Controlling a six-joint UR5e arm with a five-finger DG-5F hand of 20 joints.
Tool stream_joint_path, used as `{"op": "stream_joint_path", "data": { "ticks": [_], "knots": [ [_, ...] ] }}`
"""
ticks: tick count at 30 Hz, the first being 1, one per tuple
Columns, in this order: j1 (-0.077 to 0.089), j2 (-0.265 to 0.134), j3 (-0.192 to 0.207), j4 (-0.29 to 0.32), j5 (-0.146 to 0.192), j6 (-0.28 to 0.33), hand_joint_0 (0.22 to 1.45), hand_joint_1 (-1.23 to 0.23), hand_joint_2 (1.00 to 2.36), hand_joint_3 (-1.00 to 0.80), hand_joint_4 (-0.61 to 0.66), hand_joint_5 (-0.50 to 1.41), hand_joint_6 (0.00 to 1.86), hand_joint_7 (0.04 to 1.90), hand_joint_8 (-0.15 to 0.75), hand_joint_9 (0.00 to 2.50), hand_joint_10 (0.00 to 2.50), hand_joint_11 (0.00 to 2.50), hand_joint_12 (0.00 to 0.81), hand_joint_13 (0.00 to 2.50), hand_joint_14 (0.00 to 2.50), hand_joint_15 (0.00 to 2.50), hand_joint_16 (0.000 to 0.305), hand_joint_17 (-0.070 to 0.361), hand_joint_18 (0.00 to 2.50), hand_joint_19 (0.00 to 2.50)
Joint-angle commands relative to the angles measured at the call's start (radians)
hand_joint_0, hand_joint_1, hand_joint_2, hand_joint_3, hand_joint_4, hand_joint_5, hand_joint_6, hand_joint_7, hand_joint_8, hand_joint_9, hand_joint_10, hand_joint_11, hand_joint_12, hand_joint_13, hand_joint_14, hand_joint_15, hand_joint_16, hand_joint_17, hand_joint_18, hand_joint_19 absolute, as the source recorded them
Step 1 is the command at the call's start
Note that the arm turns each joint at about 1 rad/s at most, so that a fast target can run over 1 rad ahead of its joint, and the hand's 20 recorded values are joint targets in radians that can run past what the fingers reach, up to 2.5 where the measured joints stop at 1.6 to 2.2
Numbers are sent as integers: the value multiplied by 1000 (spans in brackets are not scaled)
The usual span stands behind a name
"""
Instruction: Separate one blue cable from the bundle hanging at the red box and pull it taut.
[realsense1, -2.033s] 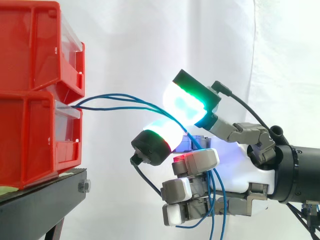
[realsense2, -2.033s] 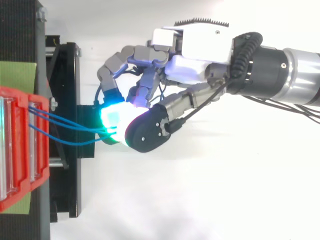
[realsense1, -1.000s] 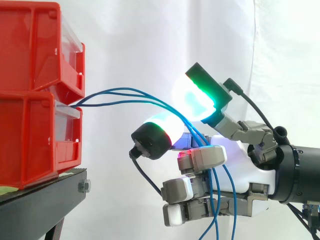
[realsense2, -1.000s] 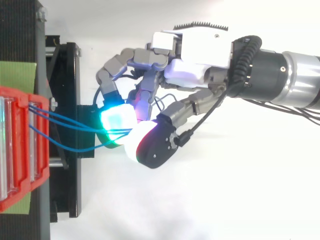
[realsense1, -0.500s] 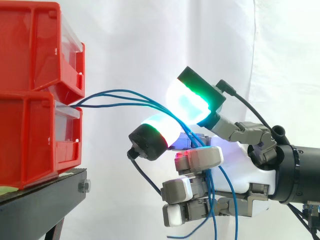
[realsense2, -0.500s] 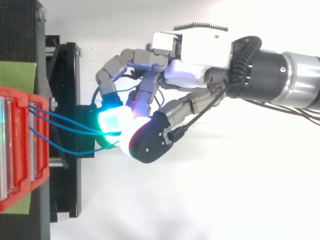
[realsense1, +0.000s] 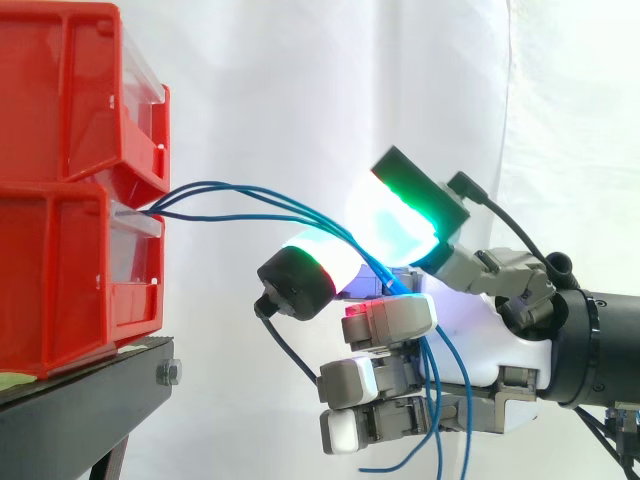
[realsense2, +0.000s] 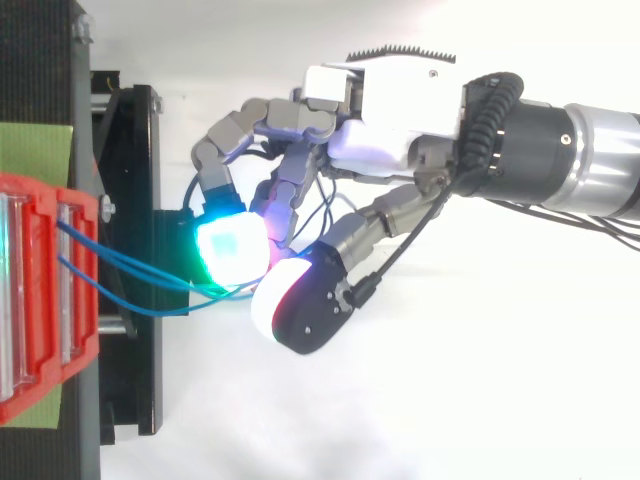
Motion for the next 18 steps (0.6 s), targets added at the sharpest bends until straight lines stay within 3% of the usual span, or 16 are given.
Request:
{"op": "stream_joint_path", "data": {
  "ticks": [1,5,7,11,15,18],
  "knots": [
    [0,0,1,1,0,0,634,-1048,1000,-500,-108,-116,909,1096,215,1302,15,1285,326,1024,26,839,39,87,714,681],
    [0,0,-1,-1,0,0,501,-966,1000,-500,-88,-106,890,1090,258,1345,14,1222,349,1041,22,830,43,97,733,686],
    [-2,0,-1,1,0,0,490,-926,1000,-500,-80,-105,884,1079,262,1355,14,1227,356,1058,24,827,44,99,744,683],
    [-2,0,1,1,0,0,555,-813,1000,-500,-78,-106,876,1102,242,1366,16,1222,339,1051,25,839,41,92,725,694],
    [-2,0,1,1,3,0,634,-817,1000,-500,-81,-109,873,1185,240,1363,17,1239,335,1050,26,844,39,88,716,704],
    [-2,0,1,1,3,0,624,-796,1000,-500,-44,-119,887,1132,272,1372,16,1281,342,1060,25,848,40,90,722,707]
  ]
}}
